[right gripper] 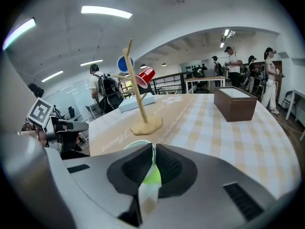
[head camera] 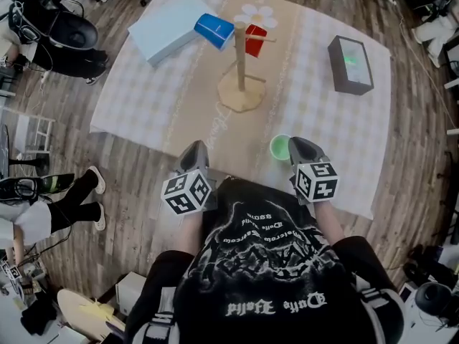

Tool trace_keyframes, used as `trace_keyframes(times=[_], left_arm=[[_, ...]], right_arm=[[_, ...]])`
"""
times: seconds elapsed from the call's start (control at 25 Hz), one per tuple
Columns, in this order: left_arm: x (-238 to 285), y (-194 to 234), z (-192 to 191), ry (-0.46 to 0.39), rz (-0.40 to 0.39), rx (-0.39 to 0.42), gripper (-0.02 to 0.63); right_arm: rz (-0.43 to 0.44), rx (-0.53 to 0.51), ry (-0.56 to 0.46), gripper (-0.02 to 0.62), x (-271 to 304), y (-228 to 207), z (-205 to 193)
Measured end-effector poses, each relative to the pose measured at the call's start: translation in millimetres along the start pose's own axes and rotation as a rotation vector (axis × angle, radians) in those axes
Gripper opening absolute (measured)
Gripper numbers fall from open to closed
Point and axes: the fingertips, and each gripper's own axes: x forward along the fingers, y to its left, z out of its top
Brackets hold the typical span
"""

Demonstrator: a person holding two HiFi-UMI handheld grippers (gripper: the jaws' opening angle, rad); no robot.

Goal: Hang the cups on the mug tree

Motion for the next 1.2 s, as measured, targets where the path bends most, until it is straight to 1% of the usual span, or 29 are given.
trace_keyframes(times=[0.32,0.44,0.56,0.68,0.84,1.04,1.2], left_arm=[[3.3,0.0,8.4,-0.009,-0.015,0.007,0.037],[6.4,-4.2,11.6,-0.009,-0.03,0.027,0.037],[7.6,-6.5,18.9,-0.019,-0.037,0.052,0.035],[5.2,-2.5,25.0,-0.036,-0.024,0.052,0.034],[4.7,3.3,27.5,-0.041,-0.014,0.042,0.032],[5.6,8.6,30.4,-0.046,-0.005,0.041,0.032],[6.5,8.0,30.9,-0.042,-0.005,0.045,0.032]], right_arm=[[-0.056,-0.02,-0.053,0.032,-4.2,-4.2,26.3],[-0.092,-0.036,-0.061,0.032,-5.7,-7.0,36.3],[-0.126,-0.031,-0.106,0.032,-12.0,-8.0,54.7],[-0.162,-0.038,-0.169,0.032,-22.0,-6.3,78.3],[-0.171,-0.05,-0.239,0.031,-28.9,-2.5,106.4],[-0.187,-0.054,-0.273,0.031,-29.8,-0.5,127.1],[-0.204,-0.085,-0.301,0.031,-30.4,-0.6,146.9]])
